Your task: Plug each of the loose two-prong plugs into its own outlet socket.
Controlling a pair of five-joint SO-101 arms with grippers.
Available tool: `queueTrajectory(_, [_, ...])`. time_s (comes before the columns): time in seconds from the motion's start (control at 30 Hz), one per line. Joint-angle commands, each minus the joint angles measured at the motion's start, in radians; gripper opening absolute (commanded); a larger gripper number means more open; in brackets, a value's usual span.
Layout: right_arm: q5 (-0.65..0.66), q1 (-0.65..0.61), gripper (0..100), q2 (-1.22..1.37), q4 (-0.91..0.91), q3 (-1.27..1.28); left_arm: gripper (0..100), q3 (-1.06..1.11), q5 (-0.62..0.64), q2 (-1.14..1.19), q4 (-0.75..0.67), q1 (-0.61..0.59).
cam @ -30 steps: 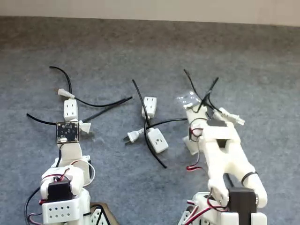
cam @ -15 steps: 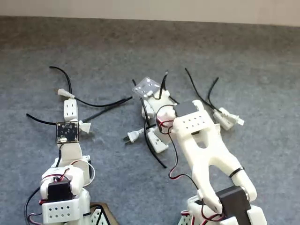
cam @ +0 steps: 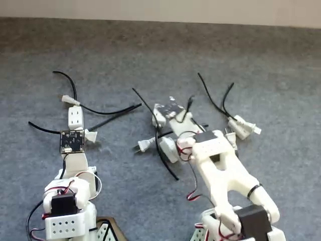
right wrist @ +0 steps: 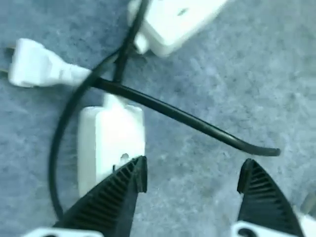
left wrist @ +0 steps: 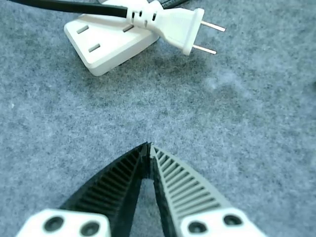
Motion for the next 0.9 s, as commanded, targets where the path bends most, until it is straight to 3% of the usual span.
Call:
queueTrajectory(0.0, [-0.002,0.108,29.7,-0.004,-0.008,0.019,1,0.016,0.008,-0.002,0.005,-0.008])
queueTrajectory(0.13, [0.002,0.205,29.7,-0.016,-0.008,0.012,1,0.016,0.008,-0.002,0.005,-0.008])
queueTrajectory(0.3, [0.0,0.209,29.7,-0.016,0.117,-0.142,1,0.016,0.008,-0.002,0.005,-0.008])
queueTrajectory(0.4, [-0.005,0.133,29.7,-0.016,0.269,-0.283,1,0.016,0.008,-0.002,0.005,-0.008])
queueTrajectory(0.57, [-0.006,-0.102,29.7,-0.005,0.417,-0.423,1,0.016,0.008,-0.002,0.005,-0.008])
queueTrajectory(0.7, [-0.006,-0.228,29.7,-0.004,0.366,-0.372,1,0.016,0.008,-0.002,0.005,-0.008])
queueTrajectory(0.87, [-0.006,-0.202,29.7,-0.004,0.223,-0.223,1,0.016,0.008,-0.002,0.005,-0.008])
